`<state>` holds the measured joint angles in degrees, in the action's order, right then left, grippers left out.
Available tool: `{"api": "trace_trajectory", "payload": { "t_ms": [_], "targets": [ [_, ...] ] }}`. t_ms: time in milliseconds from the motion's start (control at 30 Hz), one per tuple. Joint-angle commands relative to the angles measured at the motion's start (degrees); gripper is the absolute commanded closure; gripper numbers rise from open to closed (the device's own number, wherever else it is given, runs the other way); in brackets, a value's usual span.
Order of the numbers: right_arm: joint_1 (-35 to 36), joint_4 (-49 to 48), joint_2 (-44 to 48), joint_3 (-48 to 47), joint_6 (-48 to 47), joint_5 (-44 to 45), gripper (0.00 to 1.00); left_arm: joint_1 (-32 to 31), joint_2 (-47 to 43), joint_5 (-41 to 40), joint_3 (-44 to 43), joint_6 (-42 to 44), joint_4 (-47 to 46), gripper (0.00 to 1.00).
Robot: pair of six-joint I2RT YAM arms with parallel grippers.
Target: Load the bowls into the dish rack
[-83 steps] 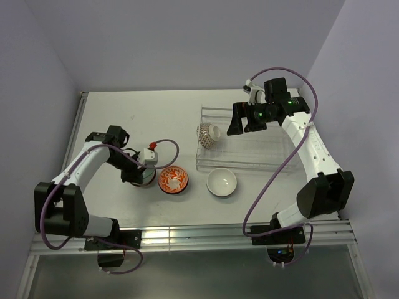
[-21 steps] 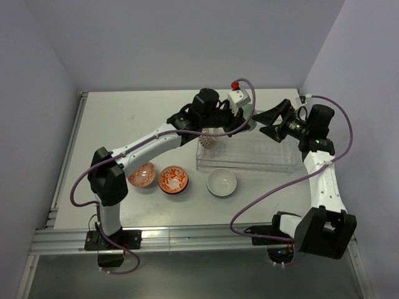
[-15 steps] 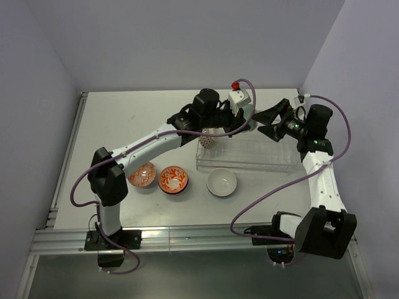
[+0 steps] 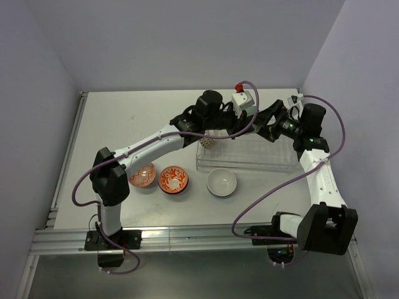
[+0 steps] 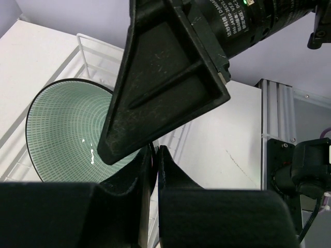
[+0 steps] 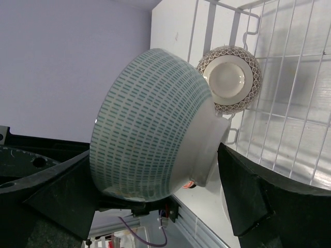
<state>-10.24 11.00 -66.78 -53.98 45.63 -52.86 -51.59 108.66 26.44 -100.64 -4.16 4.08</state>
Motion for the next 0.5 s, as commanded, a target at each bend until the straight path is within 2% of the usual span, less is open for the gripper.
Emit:
{"api": "trace_trajectory", "payload": {
  "t_ms": [0,133,200,300,333,367,433,467],
  "targets": [
    [0.4,-2.13,1.22,-1.04,0.34,0.83,0.08,-0.53,-1.26,1.43,-3.42,-0.32,-5.57,1.0],
    [0.4,-2.66,1.57,-0.78,0.25,0.92,0.24,-0.61,-1.44,1.51,-2.63,-0.32,-5.66,1.0],
    [0.4,-2.39,1.39,-0.78,-0.19,1.27,0.35,-0.7,-1.52,1.51,-2.46,-0.23,-5.57,1.0],
    [0.4,-2.83,1.48,-0.52,-0.71,1.18,0.6,-0.79,-1.35,1.69,-2.89,-0.32,-4.78,1.0],
    [0.4,-3.18,1.39,-0.43,-0.71,1.09,0.77,-0.79,-1.17,1.86,-3.16,-0.32,-4.26,1.0],
    [0.4,-2.75,1.31,-0.78,-1.06,1.18,0.85,-0.88,-0.91,2.13,-3.68,-0.32,-4.25,1.0],
    [0.31,-1.52,0.69,-1.83,-2.12,1.18,1.0,-0.88,-0.65,2.39,-4.21,-0.14,-1.36,0.93],
    [0.4,-0.82,0.43,-2.36,-2.64,1.27,1.0,-0.88,-0.64,2.48,-4.3,0.12,-0.74,0.91]
  ]
}}
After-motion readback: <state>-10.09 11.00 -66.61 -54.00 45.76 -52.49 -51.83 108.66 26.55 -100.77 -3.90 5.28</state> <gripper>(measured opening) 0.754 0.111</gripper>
